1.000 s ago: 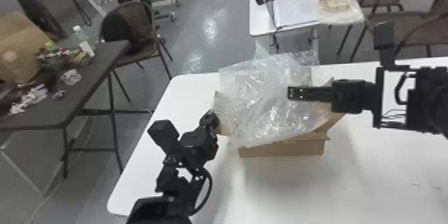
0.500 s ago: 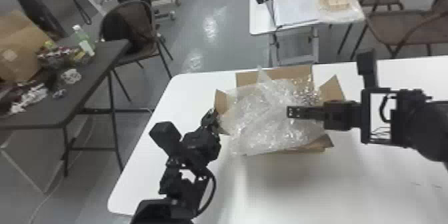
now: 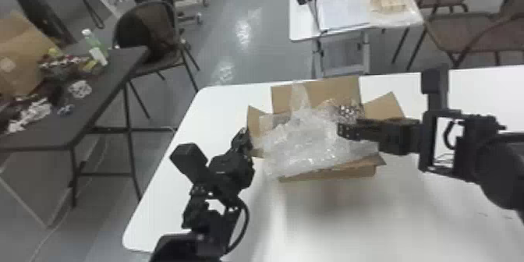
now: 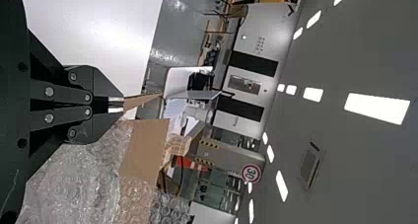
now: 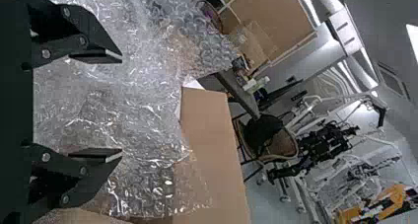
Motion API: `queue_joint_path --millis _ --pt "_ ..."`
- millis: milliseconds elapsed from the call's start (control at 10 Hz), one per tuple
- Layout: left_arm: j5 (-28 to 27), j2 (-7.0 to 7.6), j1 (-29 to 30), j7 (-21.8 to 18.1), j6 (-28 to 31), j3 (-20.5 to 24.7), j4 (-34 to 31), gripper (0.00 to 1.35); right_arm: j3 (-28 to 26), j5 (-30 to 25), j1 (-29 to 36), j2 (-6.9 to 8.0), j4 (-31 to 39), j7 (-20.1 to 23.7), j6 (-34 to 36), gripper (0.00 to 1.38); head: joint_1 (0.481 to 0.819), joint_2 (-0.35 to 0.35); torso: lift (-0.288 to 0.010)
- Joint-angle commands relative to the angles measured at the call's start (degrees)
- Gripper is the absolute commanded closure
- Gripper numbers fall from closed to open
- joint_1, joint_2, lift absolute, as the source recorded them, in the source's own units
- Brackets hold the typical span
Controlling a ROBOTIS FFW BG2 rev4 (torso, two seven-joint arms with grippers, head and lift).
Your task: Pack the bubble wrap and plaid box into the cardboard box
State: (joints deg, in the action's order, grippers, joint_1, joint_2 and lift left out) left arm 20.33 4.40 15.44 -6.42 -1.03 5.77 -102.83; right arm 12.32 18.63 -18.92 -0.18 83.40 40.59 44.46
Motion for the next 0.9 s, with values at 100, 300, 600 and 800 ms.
queue_joint_path --millis 100,300,600,800 --pt "0.3 0.00 0.1 0.0 0.1 0.4 0.0 1.21 -2.9 -3.4 3.0 0.23 8.8 -1.0 -0.4 0.13 0.695 0.331 -0.120" --pt "0.4 0.00 0.1 0.0 -0.1 0.7 0.0 1.21 -5.4 -6.6 5.5 0.23 16.3 -1.0 -0.4 0.13 0.695 0.311 -0.120" --pt "0.9 0.00 0.2 0.0 0.0 1.4 -0.1 1.21 -10.0 -9.4 14.3 0.23 25.3 -2.4 -12.9 0.14 0.683 0.279 -0.120" --pt "1.2 0.00 0.9 0.0 -0.4 2.1 -0.2 1.21 -13.6 -10.8 23.3 0.23 29.7 -5.9 -22.2 0.14 0.682 0.241 -0.120"
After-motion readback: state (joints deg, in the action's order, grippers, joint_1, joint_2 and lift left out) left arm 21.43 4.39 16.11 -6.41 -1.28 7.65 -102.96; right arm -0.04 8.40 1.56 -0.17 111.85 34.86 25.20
